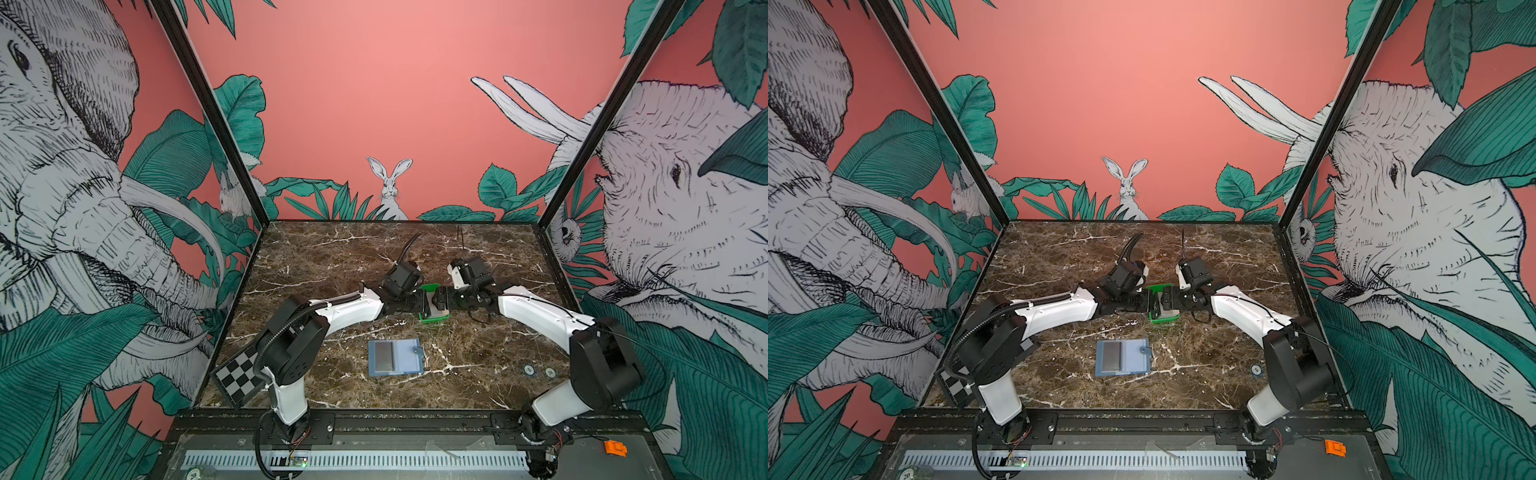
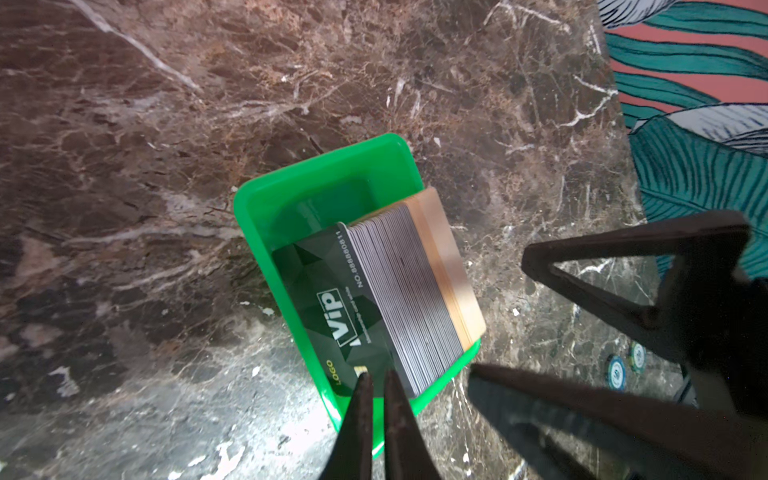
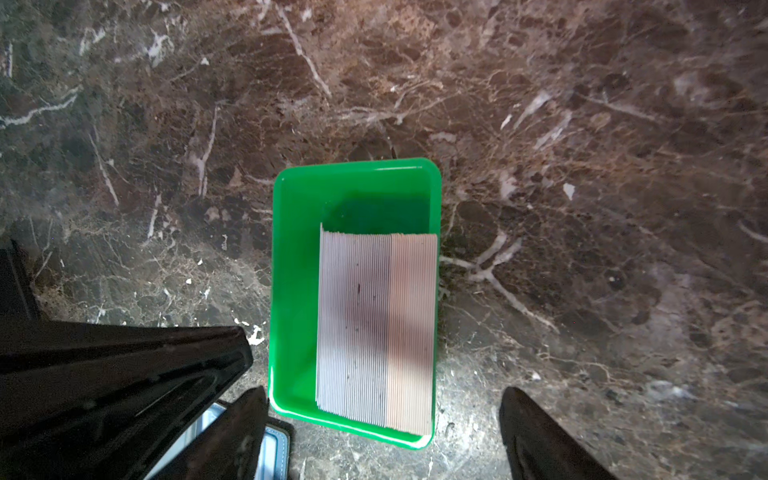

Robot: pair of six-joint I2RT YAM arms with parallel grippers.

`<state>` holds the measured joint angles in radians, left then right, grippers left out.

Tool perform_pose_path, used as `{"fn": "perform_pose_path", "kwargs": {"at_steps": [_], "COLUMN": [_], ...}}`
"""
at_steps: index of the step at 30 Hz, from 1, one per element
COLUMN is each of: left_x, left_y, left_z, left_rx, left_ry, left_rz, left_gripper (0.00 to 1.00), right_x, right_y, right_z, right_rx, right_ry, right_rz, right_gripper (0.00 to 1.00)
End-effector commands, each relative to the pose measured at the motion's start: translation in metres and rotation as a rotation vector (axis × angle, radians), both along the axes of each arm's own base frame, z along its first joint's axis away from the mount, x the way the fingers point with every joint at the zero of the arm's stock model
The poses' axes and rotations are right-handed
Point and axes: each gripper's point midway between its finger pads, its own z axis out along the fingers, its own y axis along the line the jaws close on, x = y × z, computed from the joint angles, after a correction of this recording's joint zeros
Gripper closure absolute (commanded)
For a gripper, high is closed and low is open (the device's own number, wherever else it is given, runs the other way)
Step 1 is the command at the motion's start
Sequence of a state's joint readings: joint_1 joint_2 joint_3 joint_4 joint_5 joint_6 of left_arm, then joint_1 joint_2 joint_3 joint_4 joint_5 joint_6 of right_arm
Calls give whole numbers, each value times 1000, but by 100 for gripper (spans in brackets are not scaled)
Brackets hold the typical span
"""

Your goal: Put the credit cards into the card holder

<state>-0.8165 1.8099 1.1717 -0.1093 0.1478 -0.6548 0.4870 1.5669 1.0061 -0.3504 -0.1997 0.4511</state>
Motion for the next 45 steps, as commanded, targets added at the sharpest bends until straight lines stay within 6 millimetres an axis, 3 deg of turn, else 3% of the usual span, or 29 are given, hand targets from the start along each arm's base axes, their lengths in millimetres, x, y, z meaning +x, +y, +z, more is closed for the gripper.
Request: {"fn": "perform_pose_path", "kwargs": {"at_steps": [1,15,31,45], "left_x": [5,16,15,10], "left_y": [-3,-1,2,4], "left_z": [5,-18,-24,-30], "left_rx": [-8,35,23,22], "left_ry": [5,42,60,73], "left_rz": [-5,26,28,25], "left_gripper": [90,91,91,91], "right_x": [2,6,2,12], "right_y": [4,9,5,-3], "right_z": [-2,-28,-39,-42], "right_rx": [-5,-36,-59,-117], "right_ry": [7,73,97,100], "right_rz": [33,61,61,15], "right_gripper": [12,9,8,9]}}
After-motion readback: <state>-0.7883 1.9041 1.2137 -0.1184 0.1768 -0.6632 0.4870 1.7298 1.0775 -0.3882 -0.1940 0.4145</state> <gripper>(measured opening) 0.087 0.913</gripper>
